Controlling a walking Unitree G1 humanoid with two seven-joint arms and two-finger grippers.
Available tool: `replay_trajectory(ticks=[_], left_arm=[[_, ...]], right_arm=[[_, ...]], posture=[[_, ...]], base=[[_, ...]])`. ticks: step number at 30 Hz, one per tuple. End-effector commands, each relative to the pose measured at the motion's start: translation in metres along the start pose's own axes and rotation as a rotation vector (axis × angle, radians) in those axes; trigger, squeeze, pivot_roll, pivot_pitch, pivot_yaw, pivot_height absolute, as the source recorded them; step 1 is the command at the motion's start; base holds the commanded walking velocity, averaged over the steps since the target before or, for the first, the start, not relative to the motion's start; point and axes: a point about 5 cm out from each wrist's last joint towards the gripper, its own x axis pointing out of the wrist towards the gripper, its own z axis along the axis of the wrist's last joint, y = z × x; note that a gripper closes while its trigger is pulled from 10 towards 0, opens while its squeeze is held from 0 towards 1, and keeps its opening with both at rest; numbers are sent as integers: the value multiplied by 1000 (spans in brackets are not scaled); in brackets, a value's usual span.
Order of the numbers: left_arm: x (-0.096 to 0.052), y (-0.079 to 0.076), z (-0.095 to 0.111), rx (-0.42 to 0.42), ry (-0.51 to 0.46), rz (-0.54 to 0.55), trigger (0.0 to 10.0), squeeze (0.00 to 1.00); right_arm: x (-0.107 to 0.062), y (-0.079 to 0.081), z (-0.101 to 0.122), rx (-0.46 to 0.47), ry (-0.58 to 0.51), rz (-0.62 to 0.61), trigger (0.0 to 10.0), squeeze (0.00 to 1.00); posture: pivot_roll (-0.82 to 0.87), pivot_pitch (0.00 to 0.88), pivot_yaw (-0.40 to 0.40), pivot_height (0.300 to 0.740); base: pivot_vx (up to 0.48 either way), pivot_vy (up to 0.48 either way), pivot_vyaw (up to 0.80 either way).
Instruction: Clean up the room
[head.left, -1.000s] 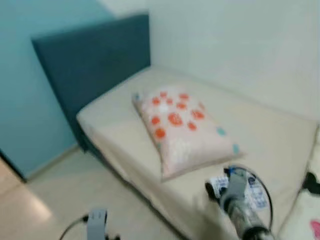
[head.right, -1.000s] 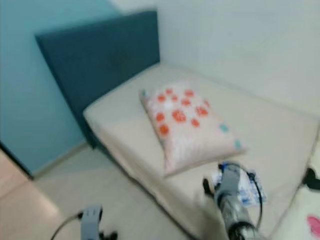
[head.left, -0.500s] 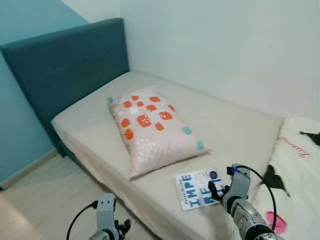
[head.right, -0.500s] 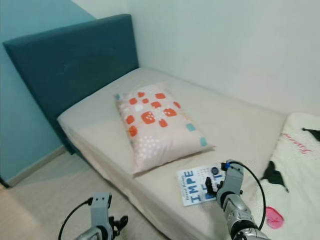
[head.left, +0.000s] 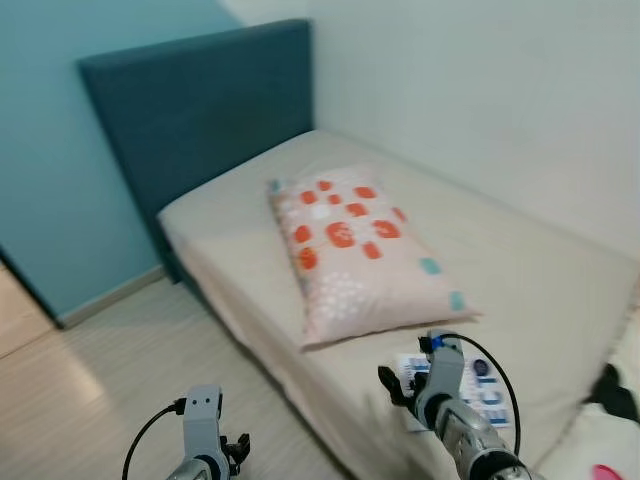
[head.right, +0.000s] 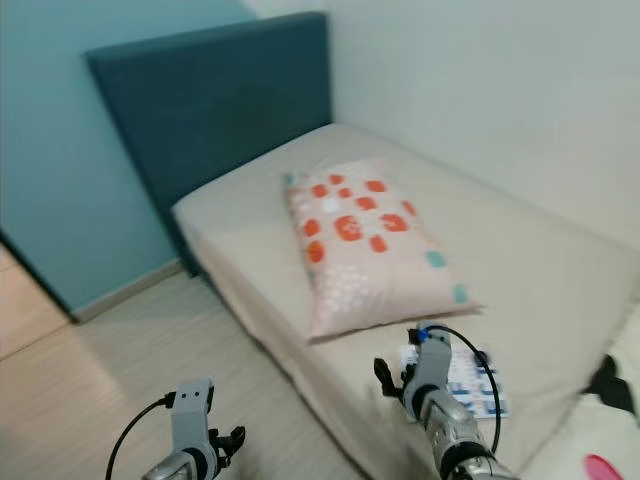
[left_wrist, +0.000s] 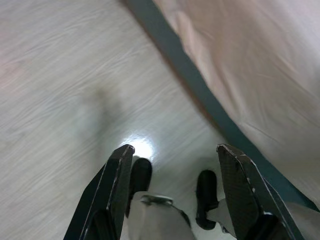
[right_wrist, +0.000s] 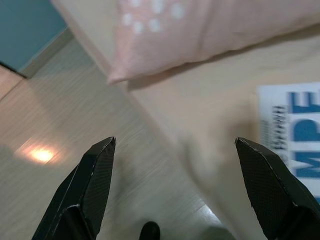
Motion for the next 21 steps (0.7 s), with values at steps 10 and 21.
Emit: replay_trajectory(ticks=[10, 21], left_arm=[[-3, 8, -2, 15, -6, 8, 10000, 0], [-3, 8, -4, -11, 9, 40, 10000, 0]], right_arm=[[1, -4, 12, 13, -46, -22, 10000, 0], [2, -2, 14, 11, -46, -2, 10000, 0]], posture=[[-78, 55, -10, 740], [-84, 61, -9, 740]], base=[[397, 0, 78], [163, 0, 0]])
